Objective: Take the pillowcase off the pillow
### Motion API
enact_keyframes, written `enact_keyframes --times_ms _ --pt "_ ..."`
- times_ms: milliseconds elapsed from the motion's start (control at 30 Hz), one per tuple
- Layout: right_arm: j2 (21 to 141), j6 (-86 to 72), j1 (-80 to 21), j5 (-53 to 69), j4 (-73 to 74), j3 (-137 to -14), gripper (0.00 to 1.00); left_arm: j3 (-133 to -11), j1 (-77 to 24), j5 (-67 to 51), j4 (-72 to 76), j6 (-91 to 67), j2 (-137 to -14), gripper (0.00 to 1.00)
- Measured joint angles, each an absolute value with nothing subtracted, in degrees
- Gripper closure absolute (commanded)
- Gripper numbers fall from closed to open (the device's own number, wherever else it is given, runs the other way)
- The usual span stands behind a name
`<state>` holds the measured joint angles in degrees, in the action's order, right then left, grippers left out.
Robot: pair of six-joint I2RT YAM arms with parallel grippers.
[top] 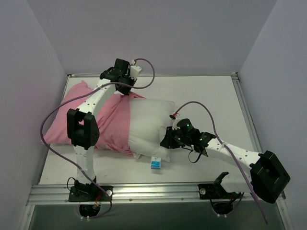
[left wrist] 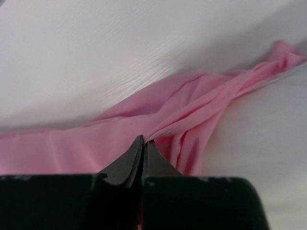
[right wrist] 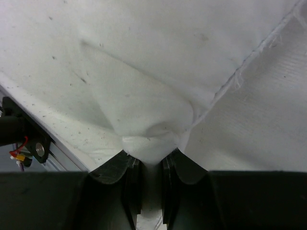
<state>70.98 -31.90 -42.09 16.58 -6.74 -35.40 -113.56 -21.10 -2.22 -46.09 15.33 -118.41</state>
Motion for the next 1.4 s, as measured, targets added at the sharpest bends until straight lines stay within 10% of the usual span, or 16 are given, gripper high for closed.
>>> enact_keyframes --times_ms 400,467,600,1233,1400 --pt "66.61 -37.12 -42.02 15.51 -10.92 -32.08 0.99 -99.39 -10.0 -3.73 -42.39 21.02 -114.56 0.97" --pt "66.7 -36.16 -41.98 15.79 -6.28 -34.87 0.49 -96.66 -11.27 -4.49 -40.95 22.15 -111.26 0.97" --pt "67.26 -32.82 -40.12 15.57 5.61 -44.14 0.01 -93.23 -14.68 -7.73 -37.71 23.49 -104.38 0.97" --pt "104.53 -17.39 -42.15 5.74 11.09 -88.71 0.0 -92.16 -14.52 -14.85 -36.51 21.17 -99.42 0.97" --pt "112.97 -15.7 -43.64 5.15 7.77 -87.88 0.43 -92.23 -14.0 -14.83 -38.26 19.88 -99.42 0.85"
